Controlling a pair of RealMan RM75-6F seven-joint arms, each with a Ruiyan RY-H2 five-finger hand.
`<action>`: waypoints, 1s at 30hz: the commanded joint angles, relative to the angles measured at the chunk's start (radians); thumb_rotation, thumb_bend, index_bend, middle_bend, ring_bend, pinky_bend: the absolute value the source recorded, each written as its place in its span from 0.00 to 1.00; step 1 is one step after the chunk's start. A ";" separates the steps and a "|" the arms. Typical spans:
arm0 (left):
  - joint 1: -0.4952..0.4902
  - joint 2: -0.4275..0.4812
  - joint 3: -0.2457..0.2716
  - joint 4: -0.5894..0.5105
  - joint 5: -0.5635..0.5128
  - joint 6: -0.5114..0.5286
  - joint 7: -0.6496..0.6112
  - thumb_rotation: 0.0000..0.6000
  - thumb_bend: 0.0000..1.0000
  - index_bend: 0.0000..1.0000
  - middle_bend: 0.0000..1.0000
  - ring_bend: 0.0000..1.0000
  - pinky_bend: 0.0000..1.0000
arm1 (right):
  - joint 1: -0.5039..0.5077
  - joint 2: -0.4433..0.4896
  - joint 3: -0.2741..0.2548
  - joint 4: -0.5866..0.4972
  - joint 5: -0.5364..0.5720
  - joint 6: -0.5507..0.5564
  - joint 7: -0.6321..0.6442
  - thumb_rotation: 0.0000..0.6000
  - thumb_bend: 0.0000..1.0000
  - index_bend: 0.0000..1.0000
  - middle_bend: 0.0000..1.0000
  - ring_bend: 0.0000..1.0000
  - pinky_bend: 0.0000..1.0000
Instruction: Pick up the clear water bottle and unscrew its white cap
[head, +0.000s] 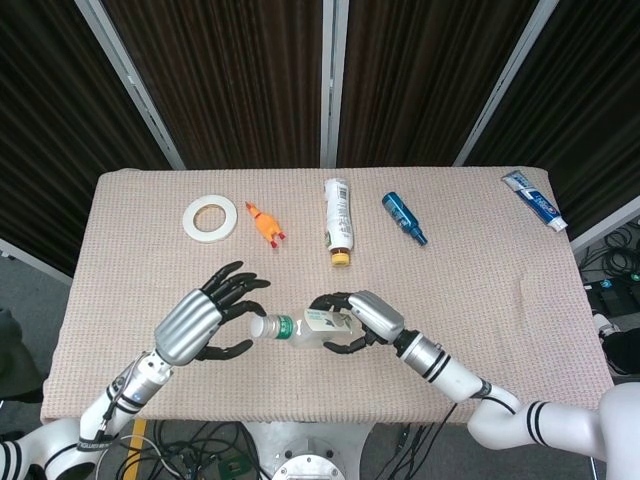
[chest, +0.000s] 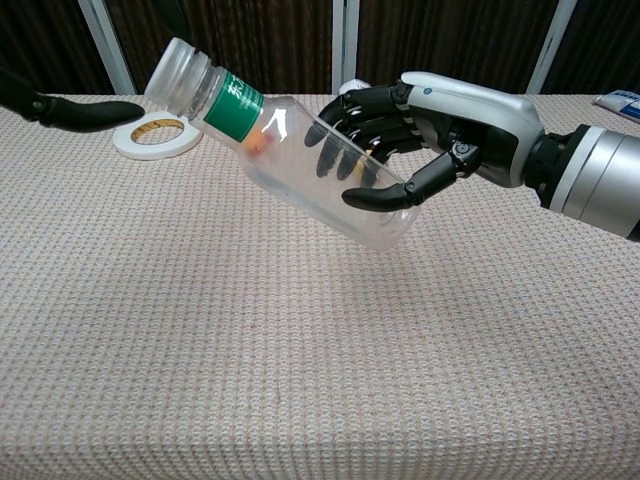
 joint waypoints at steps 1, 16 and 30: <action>-0.003 0.003 -0.001 -0.003 -0.002 -0.005 0.000 1.00 0.27 0.36 0.14 0.10 0.05 | 0.001 -0.001 0.000 0.000 0.001 -0.002 0.000 1.00 0.45 0.55 0.48 0.35 0.44; -0.011 -0.002 -0.004 -0.003 -0.006 -0.014 0.002 1.00 0.34 0.39 0.14 0.10 0.05 | 0.004 -0.006 0.002 0.007 0.002 -0.002 0.007 1.00 0.45 0.55 0.49 0.35 0.45; -0.004 -0.008 -0.006 0.005 -0.012 0.001 -0.007 1.00 0.34 0.42 0.14 0.10 0.05 | 0.001 -0.011 0.007 0.012 0.014 -0.004 -0.007 1.00 0.46 0.55 0.49 0.35 0.45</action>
